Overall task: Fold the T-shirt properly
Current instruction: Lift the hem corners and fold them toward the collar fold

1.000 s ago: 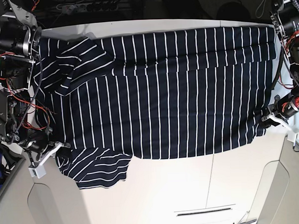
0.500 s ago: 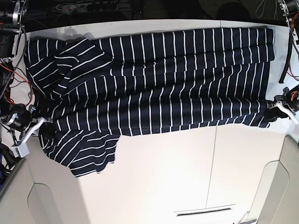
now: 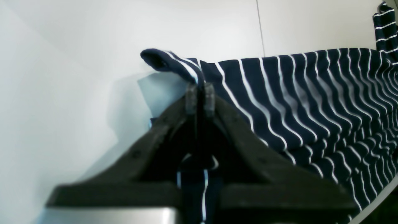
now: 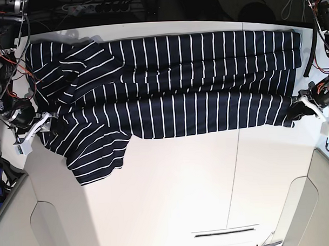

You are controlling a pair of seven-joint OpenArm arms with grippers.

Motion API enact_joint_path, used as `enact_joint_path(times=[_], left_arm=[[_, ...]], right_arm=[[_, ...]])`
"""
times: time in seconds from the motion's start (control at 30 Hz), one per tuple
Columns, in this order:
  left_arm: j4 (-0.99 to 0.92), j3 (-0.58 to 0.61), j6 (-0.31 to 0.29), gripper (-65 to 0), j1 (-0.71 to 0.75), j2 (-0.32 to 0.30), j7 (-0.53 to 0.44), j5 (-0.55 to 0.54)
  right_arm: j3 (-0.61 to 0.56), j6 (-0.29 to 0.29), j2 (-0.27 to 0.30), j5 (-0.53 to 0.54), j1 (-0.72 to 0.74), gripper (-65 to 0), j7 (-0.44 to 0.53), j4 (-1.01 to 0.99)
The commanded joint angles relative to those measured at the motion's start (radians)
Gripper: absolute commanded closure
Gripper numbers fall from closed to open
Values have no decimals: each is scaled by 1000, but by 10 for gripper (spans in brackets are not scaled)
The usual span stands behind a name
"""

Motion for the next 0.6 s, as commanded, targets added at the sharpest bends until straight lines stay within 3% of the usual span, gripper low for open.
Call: enact_joint_path(times=[0.0,0.13,0.37,0.57], left_arm=[[16,-9,-6,0,-14,-16,-17,-17],[16,-8,-6,0,-13,-8,-18,16],[16,-9,-6,0,-14,-8,-18,18],[16,-9,-6,0,-14,-8,-18,18]], right_arm=[[11,5,17,14,19,-433,36,14],[22,2,17,4,26,-435,132,14],[22,-19,5,-111,97,-435,200,4],[22,-18,-21,-117,215,-435,253,-174]])
